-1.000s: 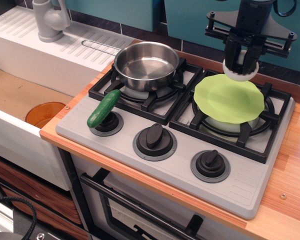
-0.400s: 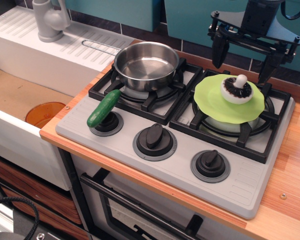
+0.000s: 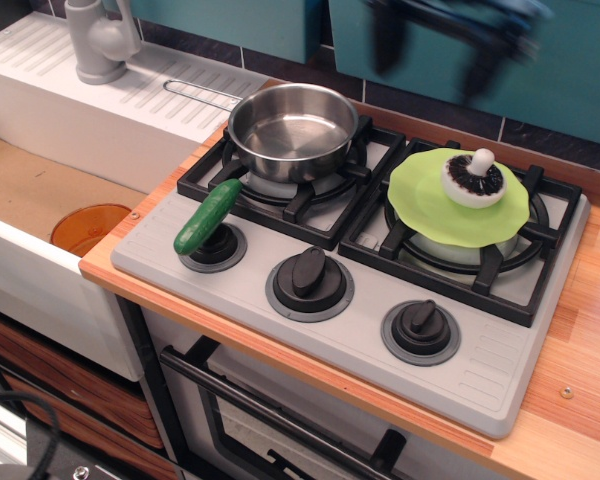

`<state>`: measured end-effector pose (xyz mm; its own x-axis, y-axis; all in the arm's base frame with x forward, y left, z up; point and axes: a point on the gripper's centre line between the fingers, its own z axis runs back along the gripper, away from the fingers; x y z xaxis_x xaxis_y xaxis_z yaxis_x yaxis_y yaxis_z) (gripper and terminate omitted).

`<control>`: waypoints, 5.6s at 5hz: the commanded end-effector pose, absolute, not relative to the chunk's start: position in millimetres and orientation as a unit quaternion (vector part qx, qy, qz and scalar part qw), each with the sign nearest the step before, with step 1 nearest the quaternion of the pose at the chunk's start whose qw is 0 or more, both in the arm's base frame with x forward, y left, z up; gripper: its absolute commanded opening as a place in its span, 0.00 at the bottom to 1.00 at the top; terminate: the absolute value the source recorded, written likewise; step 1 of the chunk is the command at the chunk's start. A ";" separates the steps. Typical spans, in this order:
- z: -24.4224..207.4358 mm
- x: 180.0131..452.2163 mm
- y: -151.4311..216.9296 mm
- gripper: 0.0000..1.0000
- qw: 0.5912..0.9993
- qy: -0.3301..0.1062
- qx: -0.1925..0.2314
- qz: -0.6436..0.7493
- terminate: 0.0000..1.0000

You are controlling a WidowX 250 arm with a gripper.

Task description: Put mushroom on plate and pickle in pot or pan on stove

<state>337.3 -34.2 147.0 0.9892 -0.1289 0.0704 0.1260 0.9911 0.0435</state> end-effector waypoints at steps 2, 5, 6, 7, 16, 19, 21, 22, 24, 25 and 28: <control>167.8 341.4 -32.7 1.00 0.996 -0.068 0.018 -0.062 0.00; 179.6 322.3 38.3 1.00 0.980 -0.124 0.120 -0.097 0.00; 176.9 318.5 64.5 1.00 0.975 -0.139 0.142 -0.099 0.00; 172.5 310.7 82.9 1.00 0.975 -0.141 0.151 -0.077 0.00; 55.2 279.8 77.7 1.00 0.966 -0.236 0.098 0.040 0.00; 57.9 284.8 75.7 0.00 0.971 -0.218 0.094 0.040 0.00; 66.7 291.4 75.0 0.00 0.973 -0.209 0.092 0.037 0.00; 82.3 290.9 74.4 0.00 0.976 -0.194 0.093 0.038 0.00; 133.6 298.5 66.5 0.00 0.981 -0.153 0.107 0.050 0.00; 145.7 322.7 57.6 0.00 0.982 -0.148 0.103 0.055 0.00; 137.8 379.5 46.9 0.00 0.982 -0.163 0.080 0.044 0.00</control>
<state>368.6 47.8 117.1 0.9599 0.0624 0.2733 -0.1036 0.9849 0.1390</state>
